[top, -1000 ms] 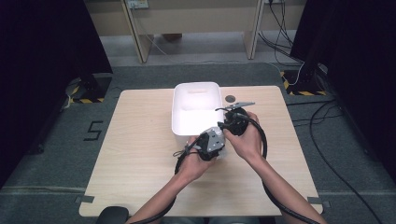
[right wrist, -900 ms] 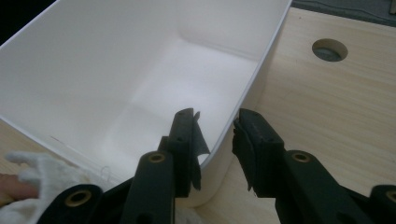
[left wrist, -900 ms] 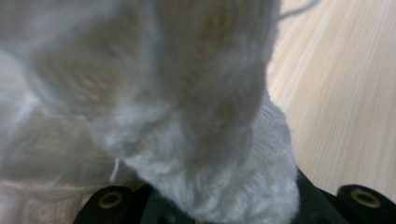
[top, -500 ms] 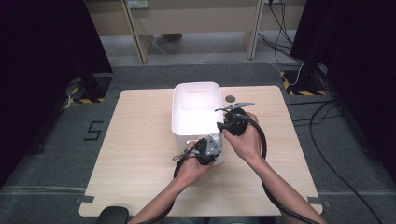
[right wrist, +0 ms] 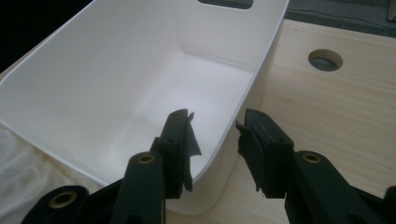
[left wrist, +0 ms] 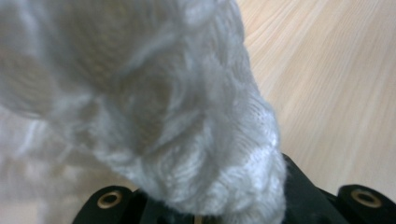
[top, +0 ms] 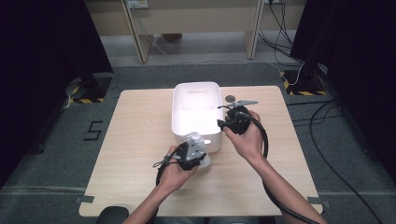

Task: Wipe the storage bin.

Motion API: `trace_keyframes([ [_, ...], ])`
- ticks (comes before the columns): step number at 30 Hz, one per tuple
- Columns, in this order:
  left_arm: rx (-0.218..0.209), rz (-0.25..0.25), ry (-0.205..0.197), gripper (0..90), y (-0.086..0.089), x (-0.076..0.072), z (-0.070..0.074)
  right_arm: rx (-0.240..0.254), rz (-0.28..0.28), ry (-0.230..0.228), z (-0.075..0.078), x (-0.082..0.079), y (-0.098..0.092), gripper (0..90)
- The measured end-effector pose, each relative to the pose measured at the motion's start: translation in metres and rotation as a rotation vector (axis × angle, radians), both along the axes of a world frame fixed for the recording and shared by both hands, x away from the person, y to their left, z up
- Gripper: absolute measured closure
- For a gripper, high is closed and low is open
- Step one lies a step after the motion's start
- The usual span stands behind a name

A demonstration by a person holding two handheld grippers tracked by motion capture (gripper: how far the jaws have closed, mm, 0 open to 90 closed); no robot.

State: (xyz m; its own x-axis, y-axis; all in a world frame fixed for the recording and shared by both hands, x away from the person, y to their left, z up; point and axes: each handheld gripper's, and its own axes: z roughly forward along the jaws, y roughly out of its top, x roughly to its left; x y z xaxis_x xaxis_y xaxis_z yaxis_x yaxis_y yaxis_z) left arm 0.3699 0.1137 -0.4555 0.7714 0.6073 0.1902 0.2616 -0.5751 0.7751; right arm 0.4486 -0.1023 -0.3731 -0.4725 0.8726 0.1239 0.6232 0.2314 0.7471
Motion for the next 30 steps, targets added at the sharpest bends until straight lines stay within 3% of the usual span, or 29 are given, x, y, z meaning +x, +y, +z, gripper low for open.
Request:
trace_keyframes([
  [5, -0.037, 0.093, 0.020, 80.9, 0.047, -0.014, 0.001, 0.010, -0.005, -0.013, 0.001, -0.001, -0.001, 66.1],
  [9, -0.032, 0.178, 0.018, 80.9, 0.087, -0.025, 0.003, 0.027, -0.014, -0.037, 0.008, -0.004, -0.005, 73.5],
  [14, -0.018, 0.279, 0.029, 80.9, 0.125, -0.020, 0.002, 0.005, -0.047, -0.041, 0.012, -0.002, -0.017, 80.0],
  [20, -0.035, 0.311, 0.050, 80.7, 0.135, -0.001, 0.000, -0.031, -0.039, 0.031, -0.007, 0.000, -0.015, 80.5],
  [24, -0.022, 0.318, 0.042, 80.7, 0.133, 0.010, 0.002, -0.054, -0.019, 0.024, -0.009, -0.003, -0.008, 81.5],
  [30, -0.009, 0.331, 0.055, 80.5, 0.135, 0.015, -0.002, -0.049, 0.015, 0.044, -0.009, -0.006, -0.002, 81.8],
])
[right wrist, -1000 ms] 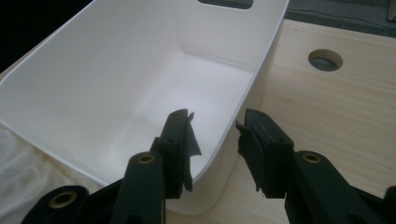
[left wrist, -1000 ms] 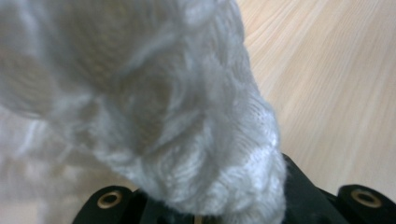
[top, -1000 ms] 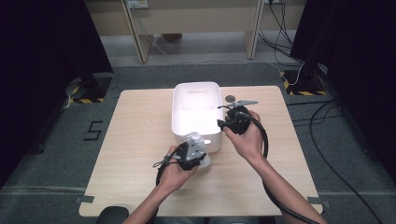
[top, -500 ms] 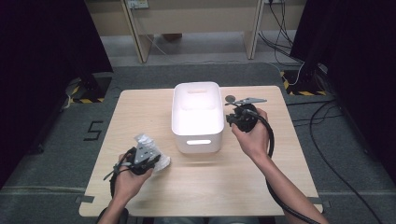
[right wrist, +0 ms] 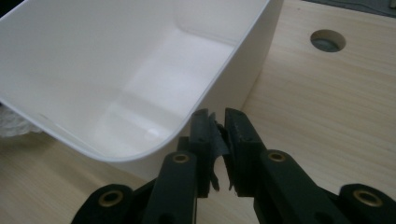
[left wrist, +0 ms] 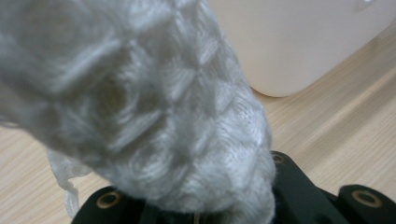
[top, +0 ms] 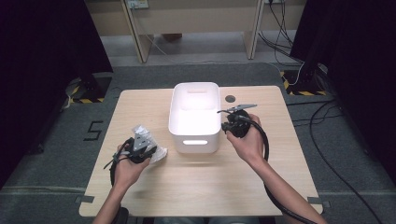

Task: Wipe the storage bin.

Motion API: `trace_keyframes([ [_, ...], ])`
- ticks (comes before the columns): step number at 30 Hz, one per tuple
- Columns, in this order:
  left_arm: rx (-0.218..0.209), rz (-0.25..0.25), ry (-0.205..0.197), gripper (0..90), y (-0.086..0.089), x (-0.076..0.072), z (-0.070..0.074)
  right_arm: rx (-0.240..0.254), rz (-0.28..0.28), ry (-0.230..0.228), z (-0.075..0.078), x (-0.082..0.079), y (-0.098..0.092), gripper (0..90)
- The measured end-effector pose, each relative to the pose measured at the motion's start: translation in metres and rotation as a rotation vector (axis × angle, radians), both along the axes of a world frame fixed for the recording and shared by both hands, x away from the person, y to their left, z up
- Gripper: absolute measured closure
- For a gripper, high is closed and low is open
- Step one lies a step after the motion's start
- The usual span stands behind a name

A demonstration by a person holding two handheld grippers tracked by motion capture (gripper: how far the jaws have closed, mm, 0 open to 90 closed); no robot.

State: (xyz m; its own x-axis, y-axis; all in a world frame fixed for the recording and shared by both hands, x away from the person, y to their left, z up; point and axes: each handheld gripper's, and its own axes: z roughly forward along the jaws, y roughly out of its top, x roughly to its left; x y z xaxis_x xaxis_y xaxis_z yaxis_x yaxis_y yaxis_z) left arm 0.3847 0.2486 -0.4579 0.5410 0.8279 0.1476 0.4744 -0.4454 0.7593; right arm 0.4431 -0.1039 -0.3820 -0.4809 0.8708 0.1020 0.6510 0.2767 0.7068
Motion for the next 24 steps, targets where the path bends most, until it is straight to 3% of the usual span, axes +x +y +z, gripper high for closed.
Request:
trace_keyframes([
  [3, 0.017, 0.016, -0.007, 80.1, 0.003, 0.002, -0.002, 0.001, 0.008, 0.001, 0.000, 0.000, 0.003, 81.0],
  [9, -0.048, 0.086, -0.039, 78.6, 0.014, 0.019, -0.003, 0.020, -0.013, 0.002, 0.000, 0.002, -0.003, 78.5],
  [13, -0.073, 0.106, -0.013, 77.5, 0.015, 0.038, -0.005, 0.025, -0.015, -0.002, 0.001, 0.003, -0.003, 77.5],
  [16, -0.113, 0.119, 0.028, 75.5, 0.017, 0.051, -0.010, 0.029, -0.018, 0.000, 0.000, 0.003, -0.003, 76.7],
  [21, -0.153, 0.171, 0.098, 58.5, 0.021, 0.068, -0.024, 0.029, -0.016, -0.005, 0.001, 0.003, -0.004, 75.7],
  [24, -0.152, 0.198, 0.104, 47.4, 0.025, 0.072, -0.027, 0.031, -0.016, 0.001, 0.001, 0.003, -0.003, 74.8],
])
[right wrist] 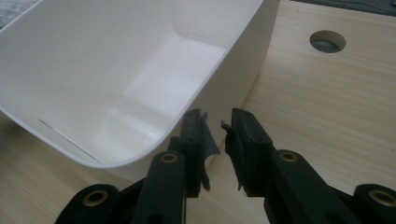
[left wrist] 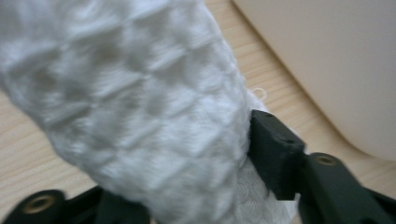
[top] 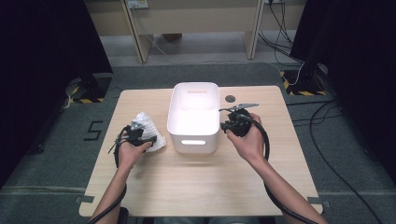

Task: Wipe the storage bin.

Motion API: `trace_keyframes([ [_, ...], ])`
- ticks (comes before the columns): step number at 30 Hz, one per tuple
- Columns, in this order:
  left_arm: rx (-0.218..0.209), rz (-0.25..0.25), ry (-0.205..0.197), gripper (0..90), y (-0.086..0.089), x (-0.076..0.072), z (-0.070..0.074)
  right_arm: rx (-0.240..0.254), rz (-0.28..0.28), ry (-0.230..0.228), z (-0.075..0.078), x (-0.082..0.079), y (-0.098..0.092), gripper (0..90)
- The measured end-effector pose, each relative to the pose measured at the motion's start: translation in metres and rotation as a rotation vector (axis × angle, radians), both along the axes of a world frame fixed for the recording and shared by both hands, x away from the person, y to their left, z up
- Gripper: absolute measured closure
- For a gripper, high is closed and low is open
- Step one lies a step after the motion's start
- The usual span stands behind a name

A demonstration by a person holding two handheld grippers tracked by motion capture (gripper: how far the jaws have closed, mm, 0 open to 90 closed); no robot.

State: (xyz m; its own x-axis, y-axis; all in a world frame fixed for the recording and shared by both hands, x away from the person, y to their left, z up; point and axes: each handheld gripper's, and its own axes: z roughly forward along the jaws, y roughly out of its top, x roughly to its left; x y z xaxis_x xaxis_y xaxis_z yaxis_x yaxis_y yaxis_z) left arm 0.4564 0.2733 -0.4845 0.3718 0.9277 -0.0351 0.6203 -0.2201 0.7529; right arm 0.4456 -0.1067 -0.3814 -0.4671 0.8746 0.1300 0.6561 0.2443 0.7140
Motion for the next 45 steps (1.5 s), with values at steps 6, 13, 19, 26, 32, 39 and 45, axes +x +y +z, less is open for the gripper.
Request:
trace_keyframes([
  [6, 0.009, 0.025, -0.015, 40.5, 0.009, -0.009, 0.008, 0.003, -0.002, -0.007, 0.002, 0.001, -0.001, 74.1],
  [13, 0.001, 0.096, 0.017, 40.9, 0.029, -0.011, 0.009, 0.007, -0.001, -0.007, 0.003, 0.000, -0.001, 73.7],
  [19, -0.023, 0.054, 0.078, 37.6, 0.029, -0.004, -0.003, 0.010, 0.000, -0.005, 0.003, 0.001, 0.000, 73.0],
  [26, -0.016, 0.083, 0.063, 33.8, 0.042, -0.016, 0.006, 0.016, -0.004, -0.010, 0.005, 0.001, -0.002, 71.2],
  [32, -0.007, 0.145, 0.078, 30.8, 0.063, -0.017, 0.008, 0.016, -0.008, -0.016, 0.005, 0.000, -0.002, 70.2],
  [39, -0.009, 0.151, 0.048, 30.8, 0.066, -0.027, 0.020, 0.019, -0.005, -0.015, 0.005, 0.000, -0.001, 69.8],
  [45, -0.010, 0.157, 0.057, 33.5, 0.071, -0.038, 0.022, 0.021, -0.008, -0.014, 0.007, -0.001, -0.002, 69.3],
])
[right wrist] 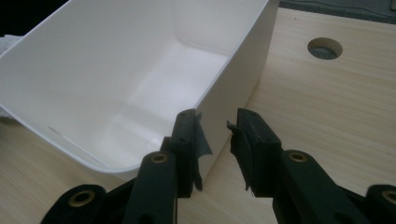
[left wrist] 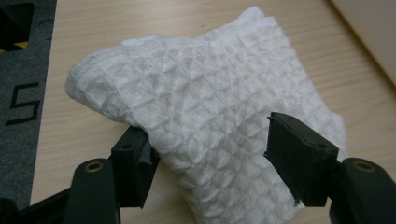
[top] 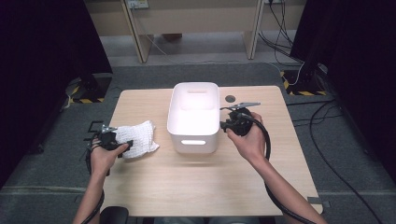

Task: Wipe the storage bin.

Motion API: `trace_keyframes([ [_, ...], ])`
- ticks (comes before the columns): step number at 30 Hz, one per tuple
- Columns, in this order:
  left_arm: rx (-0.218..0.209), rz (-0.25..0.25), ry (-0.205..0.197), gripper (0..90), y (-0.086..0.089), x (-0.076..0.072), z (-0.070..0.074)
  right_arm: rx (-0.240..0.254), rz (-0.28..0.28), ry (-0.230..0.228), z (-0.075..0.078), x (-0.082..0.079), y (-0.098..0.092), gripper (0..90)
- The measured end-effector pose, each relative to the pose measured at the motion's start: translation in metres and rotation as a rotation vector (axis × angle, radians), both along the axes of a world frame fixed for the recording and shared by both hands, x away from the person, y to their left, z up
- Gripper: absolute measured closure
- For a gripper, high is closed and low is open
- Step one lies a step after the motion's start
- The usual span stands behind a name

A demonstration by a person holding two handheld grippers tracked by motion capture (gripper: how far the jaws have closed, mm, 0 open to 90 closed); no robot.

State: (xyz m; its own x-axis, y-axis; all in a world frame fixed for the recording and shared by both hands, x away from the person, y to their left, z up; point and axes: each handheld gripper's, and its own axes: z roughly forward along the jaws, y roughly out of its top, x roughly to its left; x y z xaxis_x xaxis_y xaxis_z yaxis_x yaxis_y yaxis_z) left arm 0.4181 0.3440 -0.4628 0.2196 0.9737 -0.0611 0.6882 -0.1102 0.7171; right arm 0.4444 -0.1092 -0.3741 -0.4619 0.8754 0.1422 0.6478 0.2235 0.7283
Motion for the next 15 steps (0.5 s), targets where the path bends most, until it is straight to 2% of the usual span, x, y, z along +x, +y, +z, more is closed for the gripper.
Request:
trace_keyframes([
  [8, 0.012, 0.019, -0.033, 31.1, 0.013, -0.028, 0.009, 0.006, -0.008, 0.003, 0.000, 0.000, -0.003, 67.8],
  [9, 0.003, 0.034, -0.040, 31.1, 0.017, -0.032, 0.011, 0.005, -0.007, 0.000, 0.001, 0.000, -0.004, 67.6],
  [12, 0.014, 0.057, -0.056, 31.3, 0.024, -0.042, 0.016, 0.007, -0.010, -0.001, 0.002, -0.001, -0.006, 67.1],
  [15, -0.008, 0.038, -0.062, 31.8, 0.026, -0.051, 0.016, 0.009, -0.016, -0.006, 0.002, -0.001, -0.009, 66.3],
])
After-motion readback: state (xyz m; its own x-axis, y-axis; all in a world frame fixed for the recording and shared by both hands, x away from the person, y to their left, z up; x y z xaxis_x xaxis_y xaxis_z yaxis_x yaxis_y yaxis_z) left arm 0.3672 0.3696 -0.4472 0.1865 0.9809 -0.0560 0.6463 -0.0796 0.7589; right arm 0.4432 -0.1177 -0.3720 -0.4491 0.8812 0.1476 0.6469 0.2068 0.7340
